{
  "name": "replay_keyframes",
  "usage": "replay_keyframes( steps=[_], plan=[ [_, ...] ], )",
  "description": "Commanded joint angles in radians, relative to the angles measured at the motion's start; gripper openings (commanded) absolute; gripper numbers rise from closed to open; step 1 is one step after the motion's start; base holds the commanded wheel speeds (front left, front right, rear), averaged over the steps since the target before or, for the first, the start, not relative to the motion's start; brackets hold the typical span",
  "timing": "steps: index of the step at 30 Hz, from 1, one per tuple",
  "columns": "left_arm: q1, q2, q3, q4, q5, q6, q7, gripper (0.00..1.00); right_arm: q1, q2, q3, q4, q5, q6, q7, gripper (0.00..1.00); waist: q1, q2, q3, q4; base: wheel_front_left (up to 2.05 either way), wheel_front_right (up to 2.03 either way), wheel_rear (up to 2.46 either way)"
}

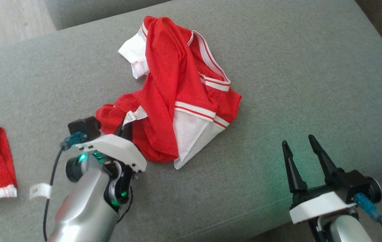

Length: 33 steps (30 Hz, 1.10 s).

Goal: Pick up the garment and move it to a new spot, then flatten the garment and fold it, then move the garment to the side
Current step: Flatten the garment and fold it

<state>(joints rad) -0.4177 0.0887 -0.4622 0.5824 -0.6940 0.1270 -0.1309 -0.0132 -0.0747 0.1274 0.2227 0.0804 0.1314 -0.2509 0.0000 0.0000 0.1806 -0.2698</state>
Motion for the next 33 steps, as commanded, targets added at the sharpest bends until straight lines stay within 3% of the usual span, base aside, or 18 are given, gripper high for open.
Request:
replay_keyframes(
  steps=[1,6,17,25,28,33],
  plan=[
    [-0.044,0.013,0.044,-0.036,-0.007,-0.003,-0.017,0.00,-0.024,-0.014,0.022,-0.025,0.001,-0.001,-0.011,1.00,0.0000,0.0000,-0.005,0.002,0.00,0.00,0.00],
    [-0.034,0.055,0.078,-0.139,-0.026,-0.001,-0.019,0.00,0.004,-0.013,0.002,-0.025,-0.003,-0.001,-0.011,1.00,0.0000,0.0000,-0.030,0.024,0.00,0.00,0.00],
    [0.123,0.204,0.125,-0.591,-0.056,0.064,0.113,0.00,0.040,-0.006,-0.013,-0.031,-0.008,-0.001,-0.011,1.00,0.0000,0.0000,-0.086,0.108,0.00,0.00,0.00],
    [0.283,0.311,0.015,-0.856,-0.027,0.072,0.274,0.00,0.052,-0.005,-0.019,-0.033,-0.011,-0.001,-0.011,1.00,0.0000,0.0000,-0.104,0.136,0.00,0.00,0.00],
    [0.379,0.296,-0.042,-0.879,-0.054,0.079,0.306,0.00,0.059,-0.005,-0.020,-0.033,-0.010,-0.001,-0.011,1.00,0.0000,0.0000,-0.107,0.137,0.00,0.00,0.00],
    [0.510,0.254,-0.071,-0.788,-0.077,0.114,0.263,0.00,0.074,-0.003,-0.030,-0.030,-0.009,-0.001,-0.011,1.00,0.0000,0.0000,-0.124,0.140,0.00,0.00,0.00]
  ],
)
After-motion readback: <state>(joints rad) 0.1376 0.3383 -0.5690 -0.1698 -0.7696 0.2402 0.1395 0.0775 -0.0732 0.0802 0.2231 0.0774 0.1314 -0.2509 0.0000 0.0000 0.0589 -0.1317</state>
